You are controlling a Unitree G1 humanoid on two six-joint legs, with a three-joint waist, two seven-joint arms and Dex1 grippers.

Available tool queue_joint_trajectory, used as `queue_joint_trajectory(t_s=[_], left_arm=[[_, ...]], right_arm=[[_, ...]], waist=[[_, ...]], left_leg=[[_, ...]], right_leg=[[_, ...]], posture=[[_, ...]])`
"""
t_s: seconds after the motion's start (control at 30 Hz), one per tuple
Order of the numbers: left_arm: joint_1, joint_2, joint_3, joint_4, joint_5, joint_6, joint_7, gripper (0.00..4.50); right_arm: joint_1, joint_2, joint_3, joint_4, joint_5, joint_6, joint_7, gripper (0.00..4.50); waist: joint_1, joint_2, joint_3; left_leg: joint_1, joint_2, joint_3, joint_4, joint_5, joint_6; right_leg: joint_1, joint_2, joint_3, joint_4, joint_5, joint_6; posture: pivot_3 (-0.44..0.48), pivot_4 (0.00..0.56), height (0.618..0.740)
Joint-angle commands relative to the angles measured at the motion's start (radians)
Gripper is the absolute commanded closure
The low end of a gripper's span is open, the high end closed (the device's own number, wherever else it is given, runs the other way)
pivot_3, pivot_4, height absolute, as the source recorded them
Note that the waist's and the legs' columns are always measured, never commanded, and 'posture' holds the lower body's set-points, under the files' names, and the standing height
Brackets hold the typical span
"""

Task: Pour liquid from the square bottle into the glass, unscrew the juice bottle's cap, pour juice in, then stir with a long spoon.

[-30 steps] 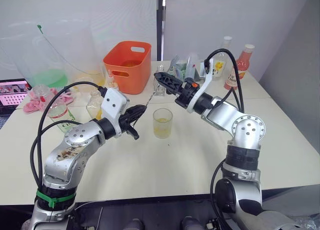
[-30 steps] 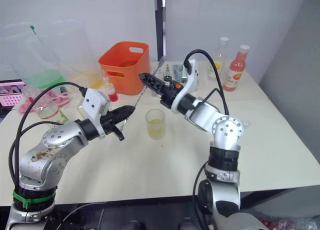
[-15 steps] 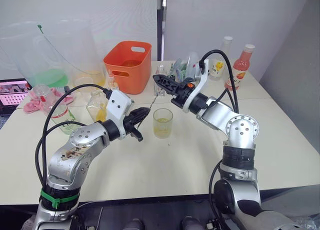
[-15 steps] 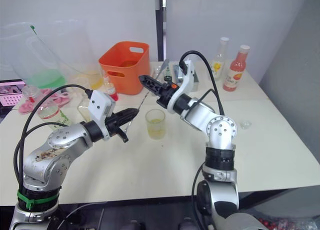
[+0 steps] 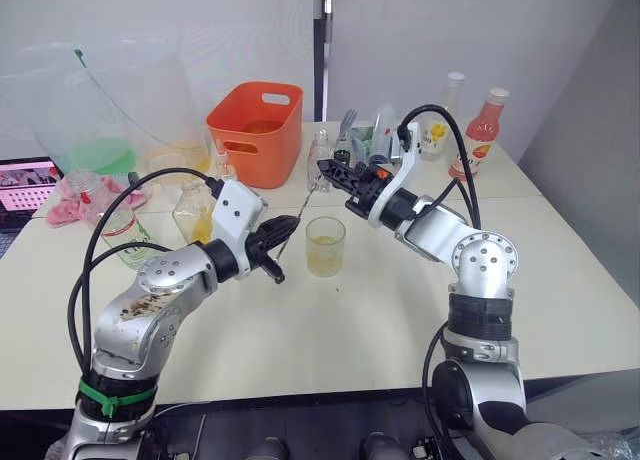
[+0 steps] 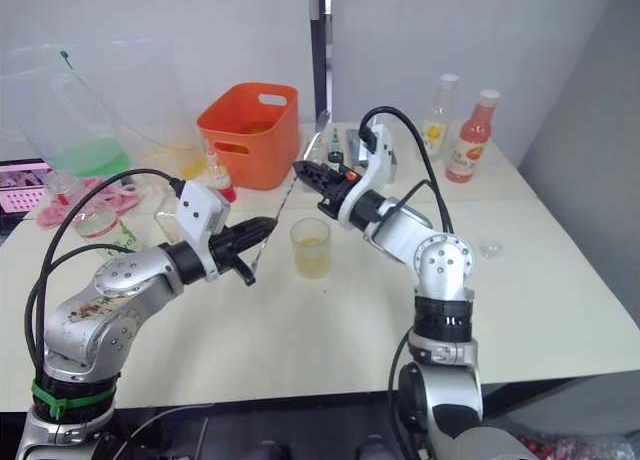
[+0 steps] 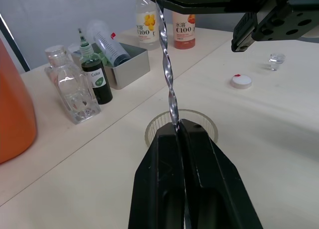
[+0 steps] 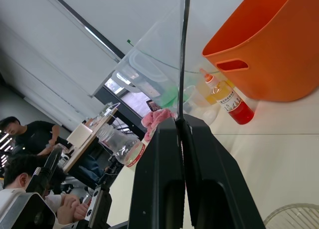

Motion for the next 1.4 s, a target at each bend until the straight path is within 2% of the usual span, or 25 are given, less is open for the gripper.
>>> queue_joint_trajectory(t_s=[0.03,0.1,0.27,0.43,0.57,0.7,0.83,1.4], left_arm=[[-0.008,0.018,0.024,-0.031,-0.019,-0.018,-0.024,4.50],[-0.009,0.014,0.038,-0.035,-0.035,-0.019,-0.029,4.50],[0.006,0.057,0.132,-0.024,-0.092,-0.036,-0.082,2.99],[0.050,0.121,0.258,-0.001,-0.181,-0.047,-0.165,1.18],[0.173,0.207,0.382,0.049,-0.250,-0.051,-0.296,0.03],[0.282,0.250,0.432,0.078,-0.259,-0.087,-0.363,0.03],[0.349,0.227,0.448,0.070,-0.304,-0.071,-0.361,0.03],[0.387,0.220,0.372,0.057,-0.266,-0.136,-0.315,0.03]], right_arm=[[-0.004,-0.021,0.005,-0.033,-0.024,-0.032,0.023,4.47],[-0.009,-0.030,-0.001,-0.029,-0.028,-0.038,0.032,4.47],[-0.039,-0.071,-0.033,-0.025,-0.019,-0.065,0.074,4.50],[-0.106,-0.123,-0.032,0.015,-0.047,-0.116,0.169,4.50],[-0.198,-0.190,-0.025,0.121,-0.114,-0.192,0.296,4.50],[-0.280,-0.259,0.016,0.205,-0.202,-0.254,0.407,4.50],[-0.287,-0.320,0.116,0.206,-0.314,-0.277,0.511,4.50],[-0.100,-0.285,0.248,0.054,-0.473,-0.291,0.559,4.50]], waist=[[0.000,0.000,0.000],[0.000,0.000,0.000],[0.000,0.000,0.000],[-0.006,0.000,0.000],[-0.017,0.000,0.000],[-0.020,0.000,0.000],[-0.015,0.000,0.000],[-0.005,0.000,0.000]], left_leg=[[0.000,0.000,0.000,0.000,0.000,0.000],[0.000,0.000,0.000,0.000,0.000,0.000],[-0.001,0.000,0.000,0.000,0.000,0.000],[-0.005,0.001,0.002,0.000,0.000,0.000],[-0.005,0.001,0.002,0.000,0.000,0.000],[-0.006,0.001,0.002,-0.001,0.000,0.000],[-0.006,0.001,0.003,-0.001,0.000,0.000],[-0.006,0.001,0.002,-0.001,0.000,0.000]], right_leg=[[0.000,0.000,0.000,0.000,0.000,0.000],[0.000,0.000,0.000,0.000,0.000,0.000],[0.000,0.000,0.000,0.000,0.000,0.000],[-0.008,0.000,0.001,0.002,0.000,0.000],[-0.008,0.000,0.001,0.001,0.000,-0.001],[-0.009,0.000,0.001,0.001,0.000,-0.001],[-0.009,0.000,0.001,0.001,0.000,-0.001],[-0.010,-0.001,0.002,0.001,0.001,-0.001]], posture=[[0.000,0.150,0.740],[0.000,0.150,0.740],[0.000,0.150,0.740],[0.000,0.150,0.740],[0.000,0.150,0.740],[0.000,0.150,0.740],[0.000,0.150,0.740],[0.000,0.150,0.740]])
